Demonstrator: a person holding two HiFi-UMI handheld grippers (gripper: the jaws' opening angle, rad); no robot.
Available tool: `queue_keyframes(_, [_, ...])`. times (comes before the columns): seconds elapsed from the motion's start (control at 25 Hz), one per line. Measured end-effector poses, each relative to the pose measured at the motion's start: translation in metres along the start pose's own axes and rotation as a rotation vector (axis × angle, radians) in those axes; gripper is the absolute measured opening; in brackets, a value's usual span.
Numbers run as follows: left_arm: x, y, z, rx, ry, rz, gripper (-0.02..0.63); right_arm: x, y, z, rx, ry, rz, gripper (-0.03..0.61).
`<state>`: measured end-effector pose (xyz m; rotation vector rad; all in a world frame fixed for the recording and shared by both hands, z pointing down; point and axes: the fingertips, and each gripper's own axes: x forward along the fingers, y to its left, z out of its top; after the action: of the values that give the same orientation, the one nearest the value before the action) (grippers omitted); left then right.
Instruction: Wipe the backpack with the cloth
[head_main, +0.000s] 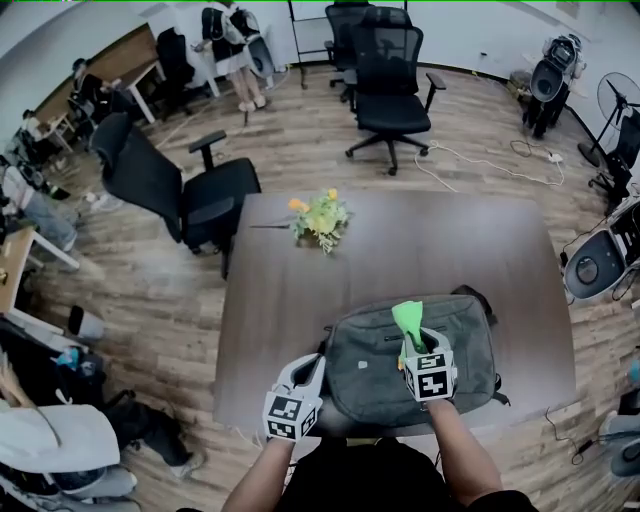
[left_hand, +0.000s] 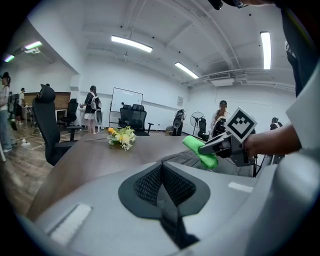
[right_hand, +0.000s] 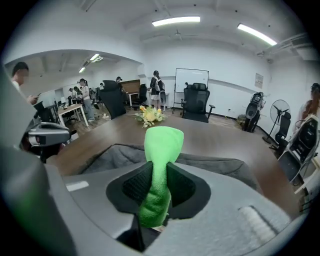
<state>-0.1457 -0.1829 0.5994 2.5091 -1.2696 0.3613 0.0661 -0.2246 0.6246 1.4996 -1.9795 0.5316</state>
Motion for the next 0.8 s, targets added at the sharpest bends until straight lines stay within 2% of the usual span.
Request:
queue_keyframes(0.48, [-0.029,0.024,-0.021,-0.043,0.035,0.088,0.018,0.024,0.115,-0.02,0.067,0.045,0.286,0.087])
queue_keyframes(0.68, [-0.035,0.029,-0.028,-0.046,0.049,0.097,0.018,0.032,0.143,-0.03,0.052,0.079,0.328,0.089])
queue_keyframes(0.8, [-0.034,0.031,-0.03,-0.046,0.052,0.098,0.018,0.036,0.151,-0.038,0.027,0.093,0.324,0.089])
